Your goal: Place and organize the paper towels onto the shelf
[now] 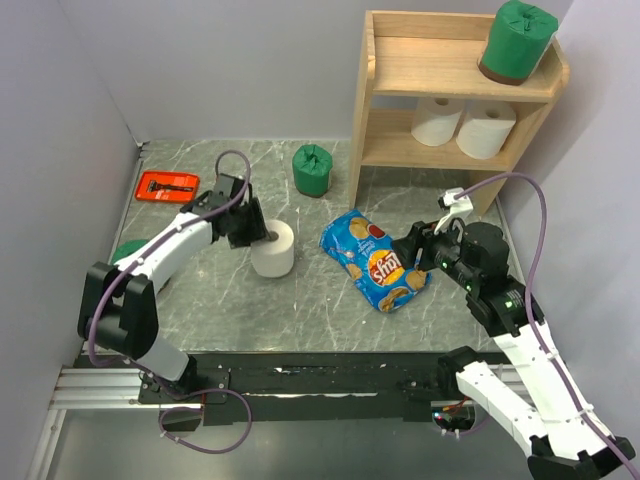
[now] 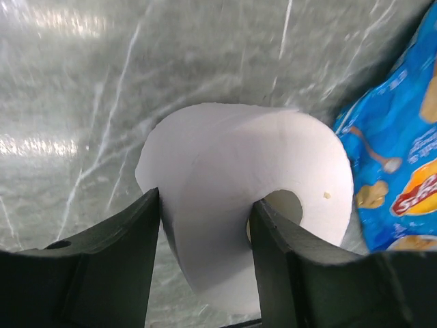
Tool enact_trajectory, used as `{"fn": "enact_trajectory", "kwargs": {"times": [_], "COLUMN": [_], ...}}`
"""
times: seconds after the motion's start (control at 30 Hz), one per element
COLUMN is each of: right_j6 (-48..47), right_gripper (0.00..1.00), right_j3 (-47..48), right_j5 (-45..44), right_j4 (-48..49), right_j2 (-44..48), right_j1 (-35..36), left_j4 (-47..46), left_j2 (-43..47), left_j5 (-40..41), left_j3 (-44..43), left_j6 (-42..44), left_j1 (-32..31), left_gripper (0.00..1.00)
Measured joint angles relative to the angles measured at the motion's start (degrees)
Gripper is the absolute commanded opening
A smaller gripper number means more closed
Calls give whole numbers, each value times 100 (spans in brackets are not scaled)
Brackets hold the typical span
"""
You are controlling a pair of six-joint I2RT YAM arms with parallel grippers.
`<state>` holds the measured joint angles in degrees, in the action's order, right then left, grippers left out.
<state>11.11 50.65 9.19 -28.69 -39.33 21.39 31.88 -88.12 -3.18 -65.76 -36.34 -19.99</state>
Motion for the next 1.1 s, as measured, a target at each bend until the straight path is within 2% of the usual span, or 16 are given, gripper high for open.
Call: {"fn": "enact_trajectory", "kwargs": {"times": [0.13,0.37,0.6,0.73,0.9,1.1], "right_j6": [39,326,577,761,817,706], "right_gripper": [65,65,66,67,69,71], "right_j3": [-125,-144,232,573,1504,2935], "right_j5": [-83,-13,-278,-610,-1045,-1349], "right_j4": [-2,-9,-94,-114,-87,-66], "right_j2": [52,-170,-1003,-1593,-2658,-4345], "right_j1": [0,114,778,1329,2087,2824], "left_j4": [-190,-313,111,192,160,334], "left_j2": [68,105,245,496,890,1056], "left_j5": [-118,-369,-238,-28,632,1298], "left_j3": [463,492,-437,-925,-739,-114], "left_j6": [26,114,236,271,26,-328], "left_j1": [-35,-63,72,680,1711,1906], "left_gripper": [59,98,96,96,96,96]}}
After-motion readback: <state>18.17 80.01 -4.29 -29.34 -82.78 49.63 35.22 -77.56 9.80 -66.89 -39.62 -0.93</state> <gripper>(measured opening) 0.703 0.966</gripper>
